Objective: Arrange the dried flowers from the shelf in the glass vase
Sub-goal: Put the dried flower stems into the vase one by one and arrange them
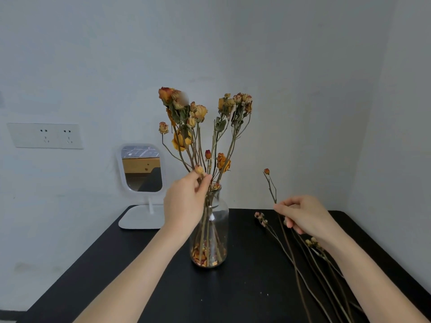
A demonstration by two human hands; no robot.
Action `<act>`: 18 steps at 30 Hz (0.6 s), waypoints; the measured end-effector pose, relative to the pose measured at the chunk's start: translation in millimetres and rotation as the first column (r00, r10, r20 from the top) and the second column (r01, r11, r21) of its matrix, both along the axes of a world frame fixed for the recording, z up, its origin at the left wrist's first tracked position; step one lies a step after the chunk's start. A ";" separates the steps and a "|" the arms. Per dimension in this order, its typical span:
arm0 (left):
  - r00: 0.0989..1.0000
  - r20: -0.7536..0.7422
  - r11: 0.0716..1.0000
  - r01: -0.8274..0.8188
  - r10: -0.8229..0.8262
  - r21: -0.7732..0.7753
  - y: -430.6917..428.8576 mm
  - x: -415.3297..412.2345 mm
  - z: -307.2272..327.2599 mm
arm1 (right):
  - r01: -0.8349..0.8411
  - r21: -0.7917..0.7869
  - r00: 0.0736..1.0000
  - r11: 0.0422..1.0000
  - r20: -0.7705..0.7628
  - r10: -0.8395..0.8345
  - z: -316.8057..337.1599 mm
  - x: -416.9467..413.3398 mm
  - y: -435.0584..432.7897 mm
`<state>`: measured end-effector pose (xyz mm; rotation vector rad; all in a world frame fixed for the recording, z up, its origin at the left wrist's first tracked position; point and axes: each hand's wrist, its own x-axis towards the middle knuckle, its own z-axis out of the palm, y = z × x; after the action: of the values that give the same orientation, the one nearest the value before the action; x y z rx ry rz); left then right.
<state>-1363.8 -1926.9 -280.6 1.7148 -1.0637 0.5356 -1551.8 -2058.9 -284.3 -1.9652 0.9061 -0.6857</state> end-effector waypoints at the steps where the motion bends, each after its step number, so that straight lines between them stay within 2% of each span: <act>1: 1.000 -0.027 0.999 0.007 -0.008 -0.035 -1.7 -0.1 0.7 | -0.001 0.002 1.000 1.000 0.001 0.001 0.4 0.2 0.2; 7: 0.994 -0.105 0.999 0.022 -0.018 0.037 -16.4 2.5 -2.7 | -0.003 0.009 1.000 1.000 -0.013 0.003 -0.9 4.7 2.5; 12: 0.992 -0.124 1.000 0.000 0.002 0.016 -19.1 6.4 -12.5 | 0.000 0.006 1.000 1.000 -0.021 0.000 -2.2 6.1 3.3; 18: 0.981 -0.194 0.998 0.032 -0.021 0.052 -17.0 9.0 -25.8 | 0.020 -0.017 0.997 1.000 0.071 -0.019 -0.5 9.0 1.4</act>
<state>-1354.8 -1943.8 -306.4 1.7591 -0.9676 0.3173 -1542.7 -2057.5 -284.8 -1.9369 0.8795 -0.7722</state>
